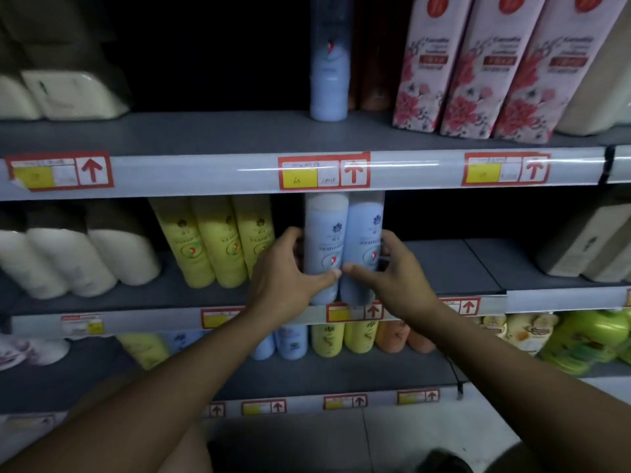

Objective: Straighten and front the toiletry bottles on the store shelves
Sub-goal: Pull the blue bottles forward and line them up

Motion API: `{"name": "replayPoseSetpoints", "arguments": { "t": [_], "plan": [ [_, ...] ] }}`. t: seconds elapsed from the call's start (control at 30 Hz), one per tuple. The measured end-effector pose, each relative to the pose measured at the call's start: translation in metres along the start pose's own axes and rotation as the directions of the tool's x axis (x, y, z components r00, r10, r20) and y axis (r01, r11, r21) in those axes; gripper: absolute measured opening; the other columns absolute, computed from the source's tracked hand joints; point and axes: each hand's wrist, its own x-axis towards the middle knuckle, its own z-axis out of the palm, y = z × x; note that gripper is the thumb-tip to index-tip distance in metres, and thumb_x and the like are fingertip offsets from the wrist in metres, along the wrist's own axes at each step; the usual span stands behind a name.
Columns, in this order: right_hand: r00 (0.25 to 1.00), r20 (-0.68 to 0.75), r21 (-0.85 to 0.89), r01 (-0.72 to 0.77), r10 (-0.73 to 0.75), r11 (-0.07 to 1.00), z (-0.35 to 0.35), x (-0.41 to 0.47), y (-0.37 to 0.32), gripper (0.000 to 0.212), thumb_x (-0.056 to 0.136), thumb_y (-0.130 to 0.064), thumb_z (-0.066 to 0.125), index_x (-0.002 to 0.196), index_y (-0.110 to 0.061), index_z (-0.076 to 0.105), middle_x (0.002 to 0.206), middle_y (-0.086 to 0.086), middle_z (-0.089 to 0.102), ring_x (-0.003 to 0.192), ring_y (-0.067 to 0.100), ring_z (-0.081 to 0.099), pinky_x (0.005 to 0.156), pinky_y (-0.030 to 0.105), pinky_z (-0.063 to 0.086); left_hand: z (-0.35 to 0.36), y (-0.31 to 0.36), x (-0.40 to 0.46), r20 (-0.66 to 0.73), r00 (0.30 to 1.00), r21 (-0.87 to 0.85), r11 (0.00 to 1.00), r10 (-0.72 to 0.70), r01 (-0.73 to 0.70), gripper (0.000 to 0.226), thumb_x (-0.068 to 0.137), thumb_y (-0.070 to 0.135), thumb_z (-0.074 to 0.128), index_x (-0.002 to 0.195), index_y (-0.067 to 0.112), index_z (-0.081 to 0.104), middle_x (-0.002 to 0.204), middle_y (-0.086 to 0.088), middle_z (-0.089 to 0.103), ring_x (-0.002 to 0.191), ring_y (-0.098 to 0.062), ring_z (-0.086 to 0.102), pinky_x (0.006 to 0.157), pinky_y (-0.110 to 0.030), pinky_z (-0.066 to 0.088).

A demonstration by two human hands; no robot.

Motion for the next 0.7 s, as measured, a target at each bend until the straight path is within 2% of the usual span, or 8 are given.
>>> {"name": "replayPoseSetpoints", "arguments": {
  "t": [0.1, 0.2, 0.27, 0.37, 0.47, 0.5, 0.6, 0.7],
  "plan": [
    [0.998, -0.048, -0.008, 0.036, -0.036, 0.999, 0.005, 0.011, 0.01, 0.06, 0.082, -0.023, 0.087, 0.134, -0.022, 0.057, 0.123, -0.007, 0.071, 0.111, 0.005, 0.068, 0.093, 0.033, 0.059, 0.008, -0.004, 0.012, -0.065, 0.998, 0.003, 1.0, 0.0, 0.001, 0.063, 0.064, 0.05, 0.093, 0.115, 0.033, 0.059, 0.103, 0.014, 0.073, 0.087, -0.002, 0.07, 0.073, -0.036, 0.063],
    [0.994, -0.088, -0.08, 0.06, -0.067, 0.995, 0.012, 0.017, 0.024, 0.063, 0.079, -0.038, 0.086, 0.135, -0.029, 0.058, 0.126, -0.004, 0.067, 0.115, 0.011, 0.065, 0.097, 0.042, 0.058, 0.022, -0.017, 0.018, -0.098, 0.995, 0.002, 0.999, -0.032, 0.032, 0.066, 0.062, 0.052, 0.093, 0.115, 0.032, 0.059, 0.105, 0.011, 0.073, 0.088, -0.006, 0.07, 0.074, -0.038, 0.063],
    [0.992, -0.1, -0.117, 0.062, -0.073, 0.991, 0.017, 0.018, 0.032, 0.061, 0.08, -0.037, 0.086, 0.134, -0.029, 0.059, 0.127, -0.005, 0.065, 0.117, 0.012, 0.064, 0.097, 0.045, 0.057, 0.032, -0.027, 0.019, -0.122, 0.991, -0.004, 0.998, -0.059, 0.059, 0.067, 0.059, 0.058, 0.089, 0.114, 0.034, 0.059, 0.105, 0.01, 0.073, 0.088, -0.009, 0.071, 0.072, -0.041, 0.063],
    [0.987, -0.136, -0.161, 0.062, -0.084, 0.985, 0.021, 0.019, 0.036, 0.061, 0.081, -0.032, 0.087, 0.136, -0.025, 0.059, 0.127, -0.008, 0.066, 0.114, 0.005, 0.064, 0.094, 0.036, 0.059, 0.044, -0.034, 0.018, -0.137, 0.986, -0.029, 0.995, -0.095, 0.092, 0.068, 0.059, 0.063, 0.082, 0.116, 0.035, 0.058, 0.107, 0.009, 0.071, 0.09, -0.01, 0.071, 0.074, -0.041, 0.063],
    [0.989, -0.135, -0.192, 0.034, -0.061, 0.981, 0.02, 0.019, 0.039, 0.066, 0.079, -0.031, 0.089, 0.135, -0.025, 0.054, 0.125, -0.015, 0.064, 0.104, -0.009, 0.061, 0.087, 0.015, 0.054, 0.047, -0.033, 0.018, -0.123, 0.988, -0.02, 0.996, -0.094, 0.093, 0.07, 0.061, 0.06, 0.082, 0.119, 0.035, 0.054, 0.112, 0.007, 0.068, 0.097, -0.012, 0.069, 0.078, -0.042, 0.062],
    [0.989, -0.138, -0.218, 0.017, -0.048, 0.976, 0.02, 0.019, 0.04, 0.069, 0.077, -0.033, 0.09, 0.134, -0.024, 0.052, 0.124, -0.015, 0.062, 0.101, -0.008, 0.061, 0.084, 0.011, 0.053, 0.048, -0.033, 0.018, -0.109, 0.99, -0.011, 0.996, -0.091, 0.091, 0.07, 0.06, 0.058, 0.08, 0.119, 0.035, 0.051, 0.113, 0.006, 0.066, 0.099, -0.013, 0.068, 0.08, -0.043, 0.062],
    [0.986, -0.167, -0.29, -0.029, -0.021, 0.957, 0.02, 0.019, 0.046, 0.065, 0.074, -0.035, 0.092, 0.123, -0.023, 0.051, 0.121, -0.004, 0.062, 0.103, 0.008, 0.062, 0.086, 0.027, 0.057, 0.048, -0.036, 0.017, -0.078, 0.994, 0.022, 0.997, -0.071, 0.073, 0.072, 0.058, 0.057, 0.071, 0.122, 0.036, 0.046, 0.116, 0.005, 0.064, 0.104, -0.017, 0.066, 0.084, -0.045, 0.061],
    [0.984, -0.181, -0.3, -0.045, -0.01, 0.953, 0.021, 0.018, 0.048, 0.059, 0.076, -0.032, 0.091, 0.12, -0.02, 0.054, 0.116, -0.002, 0.065, 0.099, 0.008, 0.064, 0.08, 0.018, 0.054, 0.048, -0.039, 0.016, -0.086, 0.994, 0.02, 0.997, -0.072, 0.074, 0.07, 0.062, 0.049, 0.076, 0.125, 0.036, 0.047, 0.117, 0.006, 0.064, 0.106, -0.017, 0.066, 0.086, -0.045, 0.061]
  ]
}}
